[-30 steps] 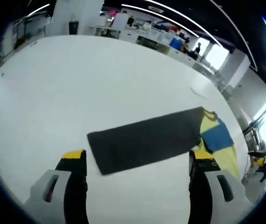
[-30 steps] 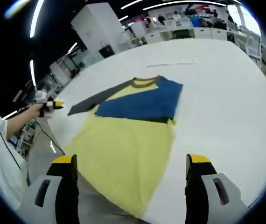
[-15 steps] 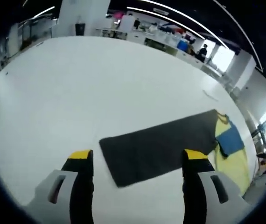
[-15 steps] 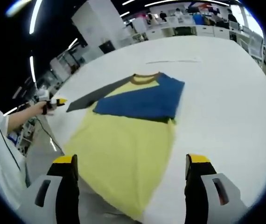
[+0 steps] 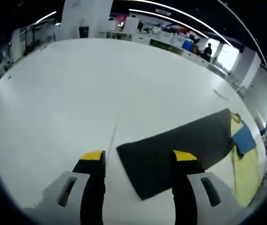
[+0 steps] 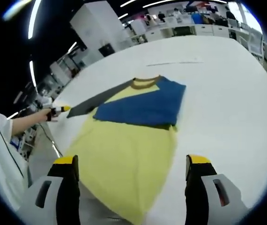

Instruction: Fold the garment on the visible template until the final outline fits inside the template.

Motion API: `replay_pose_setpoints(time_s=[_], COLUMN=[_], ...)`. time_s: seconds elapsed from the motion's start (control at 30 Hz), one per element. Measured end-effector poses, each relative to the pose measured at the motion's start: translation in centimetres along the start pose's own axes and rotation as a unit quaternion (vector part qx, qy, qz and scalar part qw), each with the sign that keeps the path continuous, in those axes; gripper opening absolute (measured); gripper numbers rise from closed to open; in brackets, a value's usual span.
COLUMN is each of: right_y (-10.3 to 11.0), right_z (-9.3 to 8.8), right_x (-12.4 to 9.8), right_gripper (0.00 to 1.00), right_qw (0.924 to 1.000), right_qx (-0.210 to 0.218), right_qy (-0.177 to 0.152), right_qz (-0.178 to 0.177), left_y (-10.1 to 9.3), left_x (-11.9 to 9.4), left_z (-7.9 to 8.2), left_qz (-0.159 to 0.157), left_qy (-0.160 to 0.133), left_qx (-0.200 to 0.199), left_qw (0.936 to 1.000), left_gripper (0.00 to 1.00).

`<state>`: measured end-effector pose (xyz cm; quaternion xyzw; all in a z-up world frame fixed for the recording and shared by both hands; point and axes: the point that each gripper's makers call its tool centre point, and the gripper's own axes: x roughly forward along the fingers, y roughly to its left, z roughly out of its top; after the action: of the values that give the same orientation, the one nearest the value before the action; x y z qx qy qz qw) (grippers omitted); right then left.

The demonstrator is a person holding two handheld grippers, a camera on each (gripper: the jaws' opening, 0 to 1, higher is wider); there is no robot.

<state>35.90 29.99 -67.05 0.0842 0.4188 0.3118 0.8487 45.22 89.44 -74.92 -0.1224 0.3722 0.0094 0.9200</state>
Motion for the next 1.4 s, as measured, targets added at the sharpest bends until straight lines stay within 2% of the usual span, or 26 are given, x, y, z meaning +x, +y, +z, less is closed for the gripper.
replay_pose_setpoints(time_s=[0.1,0.33,0.77,1.4], right_y=[0.0,0.0,-0.2,-0.4], right_z=[0.0,-0.2,-0.4,-0.3], right_x=[0.1,0.2,0.2,-0.1], right_gripper=[0.94,0.94,0.94,0.94], right_qw=[1.0,1.0,0.9999,0.9999], right_qx=[-0.001,0.0,0.002,0.006], right_qy=[0.003,0.01,0.014,0.009], right_qz=[0.0,-0.001,-0.001,-0.004], left_y=[0.1,0.9,1.1,1.3], left_x=[0.2,0.8,1.0,1.1], left_z=[0.0,0.0,0.0,0.4], left_qz=[-0.002,0.004,0.01,0.023], left_qy=[-0.002,-0.004,-0.003,0.002], left_qx=[0.001,0.002,0.012,-0.001], left_qw=[1.0,1.0,0.9999,0.9997], left_gripper=[0.43,0.37,0.23,0.0])
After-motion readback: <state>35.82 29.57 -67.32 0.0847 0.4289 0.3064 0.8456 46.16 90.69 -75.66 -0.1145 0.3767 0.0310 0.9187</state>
